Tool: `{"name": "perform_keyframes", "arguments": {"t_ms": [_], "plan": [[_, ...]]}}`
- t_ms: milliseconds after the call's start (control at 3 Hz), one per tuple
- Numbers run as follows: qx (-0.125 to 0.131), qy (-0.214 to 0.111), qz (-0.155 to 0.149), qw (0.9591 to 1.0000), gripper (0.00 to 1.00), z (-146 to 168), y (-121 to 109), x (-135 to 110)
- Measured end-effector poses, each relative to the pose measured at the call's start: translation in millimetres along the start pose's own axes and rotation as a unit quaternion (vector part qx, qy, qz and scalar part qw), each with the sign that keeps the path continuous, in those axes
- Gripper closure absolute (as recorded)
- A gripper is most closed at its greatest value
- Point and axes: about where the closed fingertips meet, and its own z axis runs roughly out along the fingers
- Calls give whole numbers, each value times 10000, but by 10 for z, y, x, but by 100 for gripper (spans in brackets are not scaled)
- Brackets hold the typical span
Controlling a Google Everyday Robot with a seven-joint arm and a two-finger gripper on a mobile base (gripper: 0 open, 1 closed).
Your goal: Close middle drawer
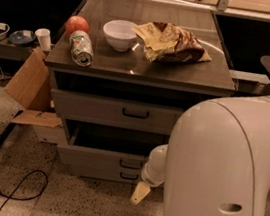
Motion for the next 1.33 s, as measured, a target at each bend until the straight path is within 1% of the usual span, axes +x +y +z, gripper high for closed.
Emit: {"name": "perform_keyframes", "arguments": {"t_ms": [333, 1000, 1333], "plan": [[-23, -100, -141, 9998, 0, -22, -20, -288], [-164, -72, -209, 9996, 0, -8, -32, -340], [-154, -188, -103, 9997, 0, -88, -82, -283]]}}
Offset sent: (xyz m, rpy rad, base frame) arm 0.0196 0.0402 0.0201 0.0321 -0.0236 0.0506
